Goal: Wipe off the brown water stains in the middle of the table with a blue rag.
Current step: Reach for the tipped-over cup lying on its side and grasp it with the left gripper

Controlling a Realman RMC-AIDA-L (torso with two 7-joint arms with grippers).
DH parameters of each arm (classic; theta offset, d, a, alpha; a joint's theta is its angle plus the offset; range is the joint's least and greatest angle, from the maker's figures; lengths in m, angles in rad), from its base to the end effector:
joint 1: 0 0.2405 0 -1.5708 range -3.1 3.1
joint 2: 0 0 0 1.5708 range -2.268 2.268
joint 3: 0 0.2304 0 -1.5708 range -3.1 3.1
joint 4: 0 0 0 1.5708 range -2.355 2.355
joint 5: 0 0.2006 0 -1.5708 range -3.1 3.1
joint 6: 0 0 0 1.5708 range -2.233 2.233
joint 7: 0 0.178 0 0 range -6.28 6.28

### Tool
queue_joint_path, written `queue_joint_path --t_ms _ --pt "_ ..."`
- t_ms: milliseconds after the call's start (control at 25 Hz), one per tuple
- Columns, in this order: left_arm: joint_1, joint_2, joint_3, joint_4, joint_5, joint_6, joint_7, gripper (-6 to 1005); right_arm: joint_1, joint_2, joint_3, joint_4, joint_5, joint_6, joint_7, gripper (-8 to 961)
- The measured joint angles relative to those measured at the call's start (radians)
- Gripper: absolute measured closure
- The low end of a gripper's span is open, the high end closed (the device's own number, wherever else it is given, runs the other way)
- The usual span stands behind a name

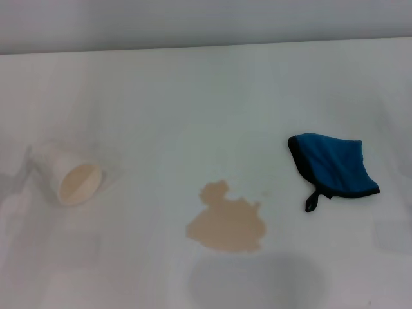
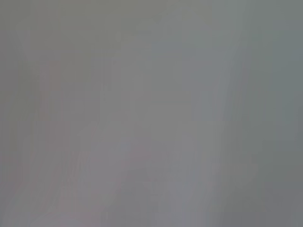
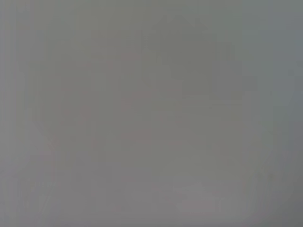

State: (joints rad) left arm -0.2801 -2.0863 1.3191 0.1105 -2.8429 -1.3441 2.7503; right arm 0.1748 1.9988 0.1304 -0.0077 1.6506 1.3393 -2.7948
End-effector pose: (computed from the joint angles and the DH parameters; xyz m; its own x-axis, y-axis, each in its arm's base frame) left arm -0.3217 0.2985 0.0165 0.6485 -0.0540 0.7593 0.7364 -0.2081 -0.6438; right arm 0.4087 0.2440 0.0793 0.6957 -0.0204 -0.7181 -0.7077 0.1521 -0.6899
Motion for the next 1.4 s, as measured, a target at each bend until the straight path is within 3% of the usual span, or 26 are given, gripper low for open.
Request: queue_joint_path --t_ms 1120,1240,1400 --pt "0.008 0.006 0.0 0.0 0.039 -0.041 -0.013 123 -0.008 0.0 0.0 0.005 -0.002 -0.005 0.003 97" --pt "0.009 0.022 0.001 0.012 0.094 -0.044 -0.062 123 -0.008 0.0 0.0 0.005 -0.002 -0.006 0.003 96" --pt "0.008 0.073 0.001 0.049 0.2 -0.024 -0.2 123 -0.008 0.0 0.0 0.005 -0.002 -0.008 0.003 96"
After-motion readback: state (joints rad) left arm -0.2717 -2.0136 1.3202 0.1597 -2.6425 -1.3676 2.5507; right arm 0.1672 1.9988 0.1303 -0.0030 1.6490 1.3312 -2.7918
